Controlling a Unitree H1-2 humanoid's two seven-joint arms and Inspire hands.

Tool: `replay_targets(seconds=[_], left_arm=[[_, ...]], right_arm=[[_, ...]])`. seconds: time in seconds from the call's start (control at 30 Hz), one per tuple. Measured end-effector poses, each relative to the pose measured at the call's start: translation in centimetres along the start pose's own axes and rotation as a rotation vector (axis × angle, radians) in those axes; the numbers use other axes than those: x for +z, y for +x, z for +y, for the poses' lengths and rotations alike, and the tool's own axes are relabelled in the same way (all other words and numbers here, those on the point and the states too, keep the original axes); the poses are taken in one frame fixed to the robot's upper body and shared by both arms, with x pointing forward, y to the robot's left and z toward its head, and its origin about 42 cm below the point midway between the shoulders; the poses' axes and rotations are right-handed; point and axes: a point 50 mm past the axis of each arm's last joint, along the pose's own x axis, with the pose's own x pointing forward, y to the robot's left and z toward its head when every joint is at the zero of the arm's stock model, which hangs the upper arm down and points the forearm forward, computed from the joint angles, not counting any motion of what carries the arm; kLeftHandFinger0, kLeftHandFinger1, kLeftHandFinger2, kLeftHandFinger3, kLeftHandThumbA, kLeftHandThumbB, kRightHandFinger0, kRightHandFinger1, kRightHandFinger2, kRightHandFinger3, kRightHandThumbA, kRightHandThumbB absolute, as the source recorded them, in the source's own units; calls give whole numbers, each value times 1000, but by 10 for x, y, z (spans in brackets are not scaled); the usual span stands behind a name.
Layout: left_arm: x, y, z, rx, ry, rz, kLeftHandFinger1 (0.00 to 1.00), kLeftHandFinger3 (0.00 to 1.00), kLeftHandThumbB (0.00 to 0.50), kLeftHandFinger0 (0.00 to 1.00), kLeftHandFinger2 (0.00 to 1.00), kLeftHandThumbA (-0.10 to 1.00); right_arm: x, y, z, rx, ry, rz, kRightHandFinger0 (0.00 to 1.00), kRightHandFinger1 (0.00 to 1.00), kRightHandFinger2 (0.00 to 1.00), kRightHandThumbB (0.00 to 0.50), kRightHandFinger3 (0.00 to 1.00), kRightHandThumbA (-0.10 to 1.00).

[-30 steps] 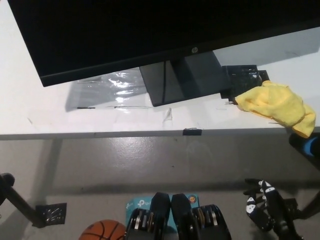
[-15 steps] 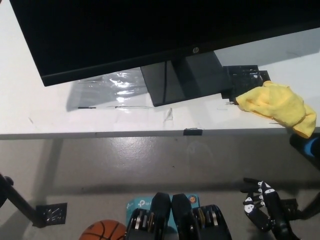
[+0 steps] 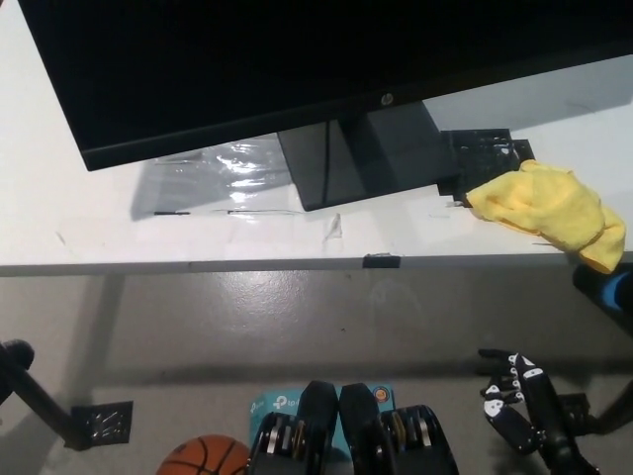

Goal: The robot uses its right hand to pick up the cloth kept in the middle of the desk and use it to wipe the monitor in the middle of the desk by swiping its screen twice

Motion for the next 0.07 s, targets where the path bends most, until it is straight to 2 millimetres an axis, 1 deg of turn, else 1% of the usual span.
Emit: replay_targets(seconds=[0.07], left_arm=[[0, 0, 0, -1, 0, -1, 542, 875, 0, 501, 678, 112]], right_arm=[[0, 0, 0, 0, 2, 1, 379, 470, 614, 150, 757, -7]])
